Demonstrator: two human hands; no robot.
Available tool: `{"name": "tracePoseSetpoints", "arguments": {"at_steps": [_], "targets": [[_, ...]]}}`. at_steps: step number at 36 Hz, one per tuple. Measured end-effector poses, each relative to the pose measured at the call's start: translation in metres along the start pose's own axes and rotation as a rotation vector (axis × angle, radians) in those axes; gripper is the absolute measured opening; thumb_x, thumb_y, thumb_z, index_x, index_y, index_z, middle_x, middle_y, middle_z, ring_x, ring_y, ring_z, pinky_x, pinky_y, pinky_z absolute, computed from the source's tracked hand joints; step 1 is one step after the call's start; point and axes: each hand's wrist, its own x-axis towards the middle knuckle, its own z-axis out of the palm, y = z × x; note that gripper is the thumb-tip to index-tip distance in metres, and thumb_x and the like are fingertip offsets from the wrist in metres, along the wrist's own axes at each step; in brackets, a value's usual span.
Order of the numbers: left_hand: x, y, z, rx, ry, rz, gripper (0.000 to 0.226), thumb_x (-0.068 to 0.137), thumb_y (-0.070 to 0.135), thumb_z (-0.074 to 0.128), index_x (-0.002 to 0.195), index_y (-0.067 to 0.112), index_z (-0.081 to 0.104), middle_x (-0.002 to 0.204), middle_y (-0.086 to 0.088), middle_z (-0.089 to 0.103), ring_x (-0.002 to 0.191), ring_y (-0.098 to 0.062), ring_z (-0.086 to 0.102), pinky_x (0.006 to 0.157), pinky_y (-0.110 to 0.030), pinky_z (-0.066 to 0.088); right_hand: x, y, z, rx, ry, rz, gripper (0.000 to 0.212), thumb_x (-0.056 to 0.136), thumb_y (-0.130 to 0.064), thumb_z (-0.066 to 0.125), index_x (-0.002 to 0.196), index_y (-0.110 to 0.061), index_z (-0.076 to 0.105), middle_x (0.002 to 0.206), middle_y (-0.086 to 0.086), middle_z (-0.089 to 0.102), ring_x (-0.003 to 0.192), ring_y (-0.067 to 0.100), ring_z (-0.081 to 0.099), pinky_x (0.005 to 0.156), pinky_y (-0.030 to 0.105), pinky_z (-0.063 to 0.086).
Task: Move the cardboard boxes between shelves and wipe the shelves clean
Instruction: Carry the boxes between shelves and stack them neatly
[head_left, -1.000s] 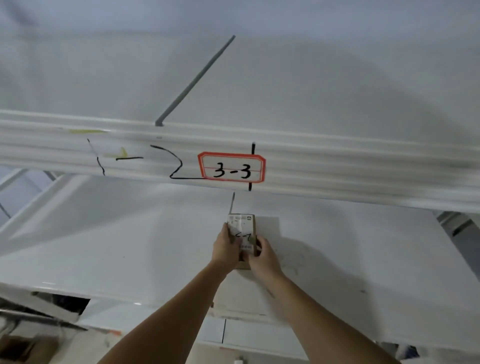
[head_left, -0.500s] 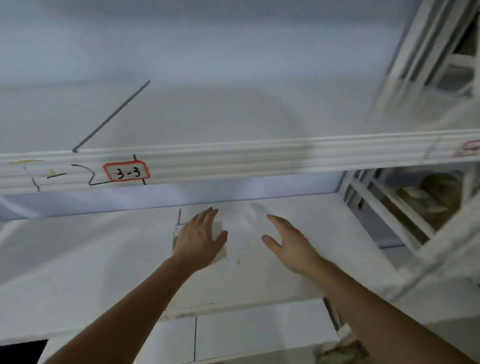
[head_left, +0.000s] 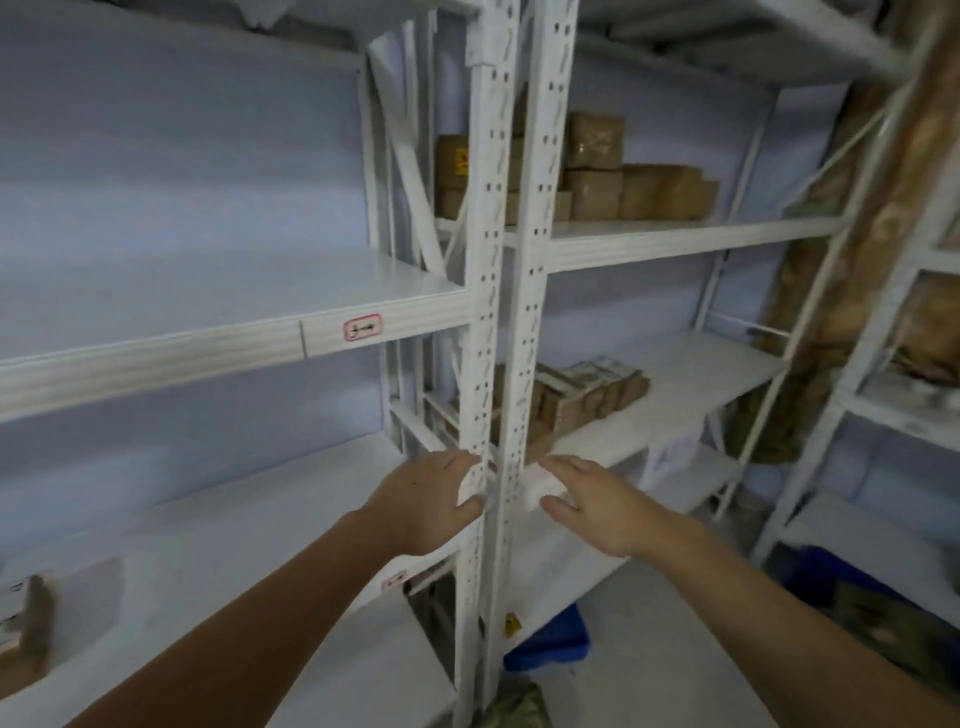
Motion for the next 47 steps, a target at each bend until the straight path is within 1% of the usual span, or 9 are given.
{"name": "tracePoseSetpoints", "arguments": {"at_steps": [7,12,17,20,26,30,40,44,47], "targets": [[0.062,0.108,0.036,-0.046,-0.024,0.126,0.063,0.103,0.05,0.049,0.157,0.022,0.037,0.157,0.003,0.045,0.14,-0.017,0.045,0.113,-0.026,0.032,-0.071,0.089,-0.036,-0.009,0.034,0.145,0.064,0.105,-0.049,0.044,0.161,-0.025,0.024,0.165,-0.001,0.029,0.147,0.017,0.033,0.121,0.035,0.029],[0.101,0.158,0.057,-0.042,-0.057,0.178,0.062,0.104,0.048,0.049,0.157,0.02,0.037,0.158,0.001,0.043,0.139,-0.018,0.044,0.113,-0.027,0.031,-0.09,0.132,-0.052,0.0,0.087,0.185,0.06,0.106,-0.044,0.045,0.16,-0.023,0.027,0.163,-0.001,0.033,0.146,0.017,0.032,0.12,0.034,0.028],[0.15,0.188,0.084,-0.055,-0.121,0.21,0.062,0.104,0.048,0.046,0.157,0.018,0.034,0.159,-0.001,0.041,0.141,-0.019,0.041,0.115,-0.029,0.031,-0.094,0.179,-0.064,-0.009,0.065,0.219,0.056,0.108,-0.038,0.045,0.158,-0.019,0.029,0.161,0.001,0.034,0.145,0.017,0.032,0.114,0.019,0.02],[0.181,0.205,0.098,-0.071,-0.142,0.221,0.061,0.106,0.048,0.044,0.158,0.018,0.033,0.16,-0.001,0.039,0.142,-0.019,0.038,0.114,-0.028,0.028,-0.086,0.211,-0.072,-0.003,0.058,0.233,0.054,0.107,-0.032,0.048,0.157,-0.017,0.033,0.157,0.004,0.04,0.14,0.018,0.039,0.114,0.02,0.023],[0.257,0.229,0.125,-0.118,-0.153,0.214,0.059,0.106,0.048,0.04,0.158,0.022,0.032,0.154,0.001,0.045,0.135,-0.017,0.044,0.113,-0.03,0.032,-0.056,0.286,-0.099,-0.005,0.053,0.241,0.06,0.104,-0.044,0.046,0.158,-0.022,0.031,0.16,-0.002,0.036,0.144,0.018,0.036,0.121,0.04,0.03],[0.309,0.239,0.136,-0.097,-0.143,0.218,0.059,0.106,0.046,0.04,0.159,0.021,0.031,0.16,0.002,0.039,0.14,-0.018,0.04,0.115,-0.031,0.03,-0.032,0.335,-0.119,-0.032,0.06,0.251,0.064,0.105,-0.046,0.046,0.16,-0.022,0.026,0.164,-0.002,0.031,0.149,0.016,0.031,0.123,0.038,0.026],[0.412,0.267,0.174,-0.084,-0.116,0.165,0.057,0.105,0.049,0.044,0.155,0.021,0.038,0.155,0.003,0.047,0.136,-0.015,0.046,0.112,-0.027,0.033,0.024,0.442,-0.147,-0.015,0.034,0.229,0.063,0.106,-0.046,0.044,0.161,-0.027,0.022,0.167,-0.005,0.025,0.15,0.012,0.026,0.124,0.035,0.024],[0.451,0.276,0.194,-0.038,-0.103,0.11,0.058,0.107,0.051,0.039,0.157,0.023,0.035,0.159,0.005,0.04,0.141,-0.015,0.04,0.114,-0.025,0.025,0.051,0.484,-0.158,-0.015,0.021,0.183,0.061,0.107,-0.042,0.045,0.161,-0.024,0.025,0.166,-0.005,0.027,0.149,0.012,0.028,0.122,0.028,0.023],[0.477,0.285,0.205,-0.033,-0.089,0.04,0.06,0.107,0.053,0.037,0.159,0.023,0.032,0.162,0.005,0.036,0.145,-0.014,0.036,0.116,-0.023,0.022,0.075,0.521,-0.163,-0.013,-0.011,0.126,0.061,0.106,-0.042,0.047,0.16,-0.023,0.025,0.165,-0.004,0.028,0.149,0.013,0.029,0.122,0.028,0.023]]}}
